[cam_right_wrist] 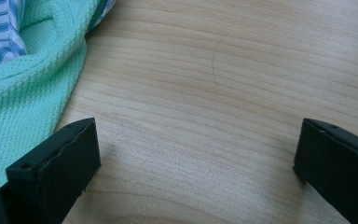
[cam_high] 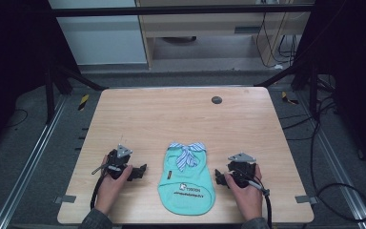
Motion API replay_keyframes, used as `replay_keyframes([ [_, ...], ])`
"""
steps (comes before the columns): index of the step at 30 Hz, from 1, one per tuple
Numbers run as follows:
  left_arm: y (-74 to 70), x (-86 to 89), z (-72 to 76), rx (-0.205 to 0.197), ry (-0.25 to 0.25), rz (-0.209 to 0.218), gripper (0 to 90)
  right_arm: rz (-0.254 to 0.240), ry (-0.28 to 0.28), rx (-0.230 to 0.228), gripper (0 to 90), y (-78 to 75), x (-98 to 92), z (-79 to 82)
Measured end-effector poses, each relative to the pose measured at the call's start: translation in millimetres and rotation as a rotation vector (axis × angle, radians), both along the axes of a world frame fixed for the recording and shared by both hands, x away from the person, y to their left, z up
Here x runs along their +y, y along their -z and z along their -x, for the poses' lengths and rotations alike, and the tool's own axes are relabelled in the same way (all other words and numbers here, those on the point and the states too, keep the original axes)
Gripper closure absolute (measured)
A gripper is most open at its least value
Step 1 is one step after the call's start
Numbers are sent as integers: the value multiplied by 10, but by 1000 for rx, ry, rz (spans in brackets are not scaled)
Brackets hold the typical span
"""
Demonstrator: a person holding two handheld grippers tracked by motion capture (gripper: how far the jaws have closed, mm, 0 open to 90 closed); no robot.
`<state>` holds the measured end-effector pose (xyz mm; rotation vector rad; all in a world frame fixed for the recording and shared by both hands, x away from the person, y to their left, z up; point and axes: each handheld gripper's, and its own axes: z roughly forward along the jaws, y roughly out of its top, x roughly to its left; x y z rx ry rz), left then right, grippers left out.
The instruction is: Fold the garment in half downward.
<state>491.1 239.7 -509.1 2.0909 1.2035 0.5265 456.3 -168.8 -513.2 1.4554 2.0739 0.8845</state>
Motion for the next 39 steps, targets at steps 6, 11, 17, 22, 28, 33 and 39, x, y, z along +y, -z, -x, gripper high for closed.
replay_keyframes([
  [6, 0, -7, 39, 1, 22, -1, 0, -5, -12, 1, 2, -1, -5, -8],
  [11, -2, -13, 65, 2, 51, -1, 0, -3, -18, 1, 3, -1, -8, -11],
  [17, -50, -25, 50, -3, 89, 4, 29, -3, -52, -14, 187, -50, -8, 1],
  [22, -209, -63, -13, 6, 105, 84, 52, 20, -103, -30, 359, -202, 82, -36],
  [28, -284, -215, -241, 54, 132, 93, 101, 84, -200, -2, 504, -352, 284, -170],
  [33, -391, -408, -461, 65, 175, 51, 183, 87, -236, 23, 633, -391, 376, -426],
  [39, -559, -620, -631, 52, 198, 63, 332, 70, -261, 32, 748, -426, 482, -652],
])
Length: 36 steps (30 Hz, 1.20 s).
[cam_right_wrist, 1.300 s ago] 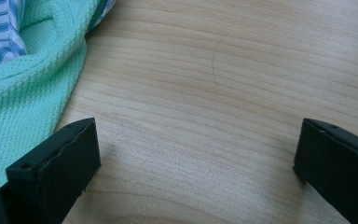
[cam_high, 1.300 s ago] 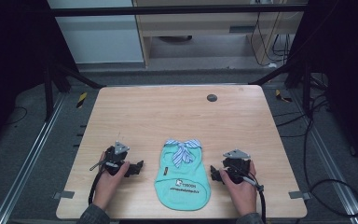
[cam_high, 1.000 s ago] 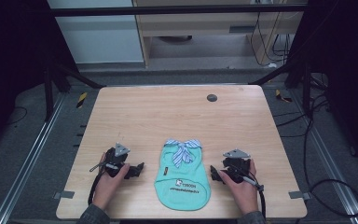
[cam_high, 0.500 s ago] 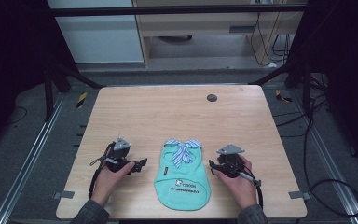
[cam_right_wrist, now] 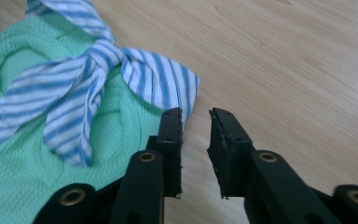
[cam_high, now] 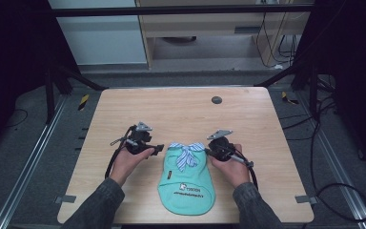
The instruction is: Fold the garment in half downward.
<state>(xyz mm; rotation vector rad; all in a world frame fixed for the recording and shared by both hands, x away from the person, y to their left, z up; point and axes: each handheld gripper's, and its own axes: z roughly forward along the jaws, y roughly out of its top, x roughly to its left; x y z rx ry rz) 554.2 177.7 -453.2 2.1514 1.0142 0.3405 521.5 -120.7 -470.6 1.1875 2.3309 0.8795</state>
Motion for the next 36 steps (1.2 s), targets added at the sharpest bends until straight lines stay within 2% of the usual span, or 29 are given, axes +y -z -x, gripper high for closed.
replay_keyframes([
  [4, -66, -86, -49, 1, 5, 15, 433, -35, 9, -1, 787, -40, 28, -64],
  [5, -78, -121, -67, 4, 5, 27, 433, -47, 12, -6, 791, -66, 37, -72],
  [6, -85, -178, -101, 10, 8, 24, 479, -56, 16, -13, 800, -111, 59, -99],
  [9, -87, -248, -140, 4, 18, 2, 507, -54, 16, -10, 800, -120, 78, -131],
  [11, -53, -347, -198, 10, 29, -29, 543, -51, 11, 5, 773, -100, 132, -209],
  [15, 28, -411, -244, 35, 37, -44, 576, -39, 13, 26, 743, -34, 186, -295],
  [21, 136, -426, -261, 51, 34, -51, 611, -31, 14, 43, 712, 53, 216, -348],
  [24, 165, -431, -249, 61, 31, -37, 613, -27, 15, 53, 703, 81, 215, -353],
  [25, 186, -447, -243, 67, 40, -52, 610, -27, 21, 59, 690, 97, 216, -346],
  [28, 224, -467, -241, 75, 41, -63, 614, -31, 21, 67, 672, 117, 215, -332],
  [36, 294, -498, -242, 96, 47, -71, 609, -30, 19, 90, 646, 173, 216, -338],
])
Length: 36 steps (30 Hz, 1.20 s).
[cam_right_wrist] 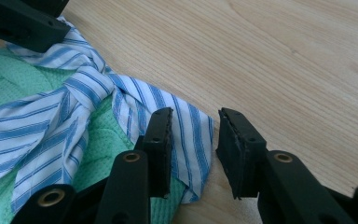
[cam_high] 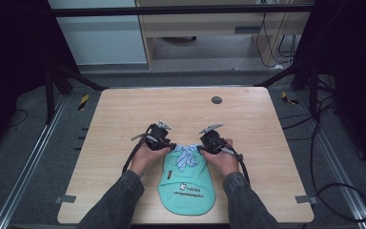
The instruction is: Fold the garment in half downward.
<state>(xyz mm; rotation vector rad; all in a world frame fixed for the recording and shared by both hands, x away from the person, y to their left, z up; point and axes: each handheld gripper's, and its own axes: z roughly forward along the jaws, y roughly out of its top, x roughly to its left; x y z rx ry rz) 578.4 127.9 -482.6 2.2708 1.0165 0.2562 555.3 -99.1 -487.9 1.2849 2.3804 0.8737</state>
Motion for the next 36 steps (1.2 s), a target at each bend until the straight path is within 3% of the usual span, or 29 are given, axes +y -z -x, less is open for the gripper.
replay_keyframes([
  [9, 27, 1, 5, 4, 8, 0, 588, -27, 3, 25, 620, 12, -31, -32],
  [14, 28, -3, 13, -4, 21, -9, 593, -18, -3, 27, 628, 7, -26, -30],
  [19, 42, 1, 47, 0, 50, 19, 705, -14, -23, 34, 717, -3, -1, -24],
  [27, 47, 2, 58, 15, 80, 38, 810, 20, -66, 33, 813, -19, 54, -17],
  [35, 34, -21, 75, -1, 92, 16, 842, 48, -88, 8, 838, -21, 79, 5],
  [36, 19, -30, 77, -8, 106, -3, 845, 57, -96, -5, 842, -25, 76, 13],
])
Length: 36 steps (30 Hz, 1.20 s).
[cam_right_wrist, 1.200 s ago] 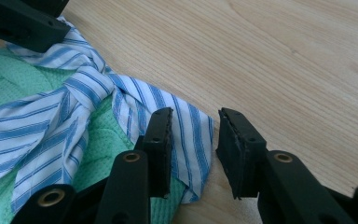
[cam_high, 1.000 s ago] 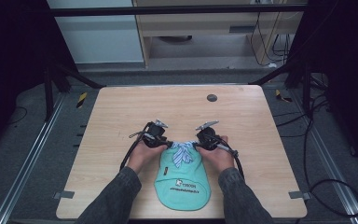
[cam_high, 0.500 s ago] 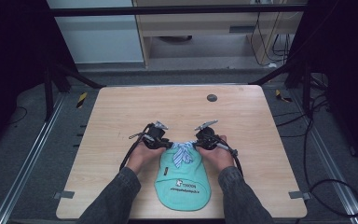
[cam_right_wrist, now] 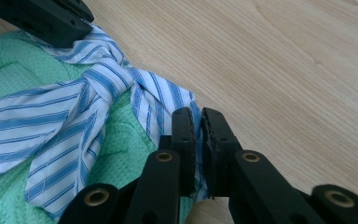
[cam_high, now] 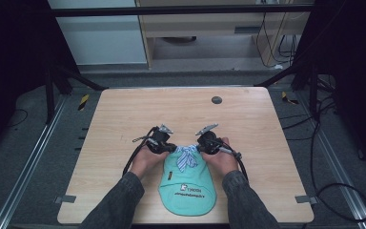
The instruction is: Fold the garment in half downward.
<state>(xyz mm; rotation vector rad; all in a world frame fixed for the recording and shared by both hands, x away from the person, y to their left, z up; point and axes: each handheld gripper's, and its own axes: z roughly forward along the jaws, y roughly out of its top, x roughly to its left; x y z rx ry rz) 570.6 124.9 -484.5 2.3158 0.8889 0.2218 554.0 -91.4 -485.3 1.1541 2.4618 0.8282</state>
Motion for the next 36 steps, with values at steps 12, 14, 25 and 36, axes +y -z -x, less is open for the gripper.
replay_keyframes([
  [12, -151, -65, 35, -66, 33, -41, 851, -9, -31, -52, 844, -137, -69, 87],
  [14, -181, -60, 40, -70, 39, -35, 852, -9, -37, -58, 844, -161, -74, 98],
  [25, -330, -18, 56, -92, 55, -14, 852, -1, -68, -91, 845, -298, -81, 118],
  [36, -426, 11, 73, -118, 71, -2, 852, 25, -106, -130, 845, -405, -85, 119],
])
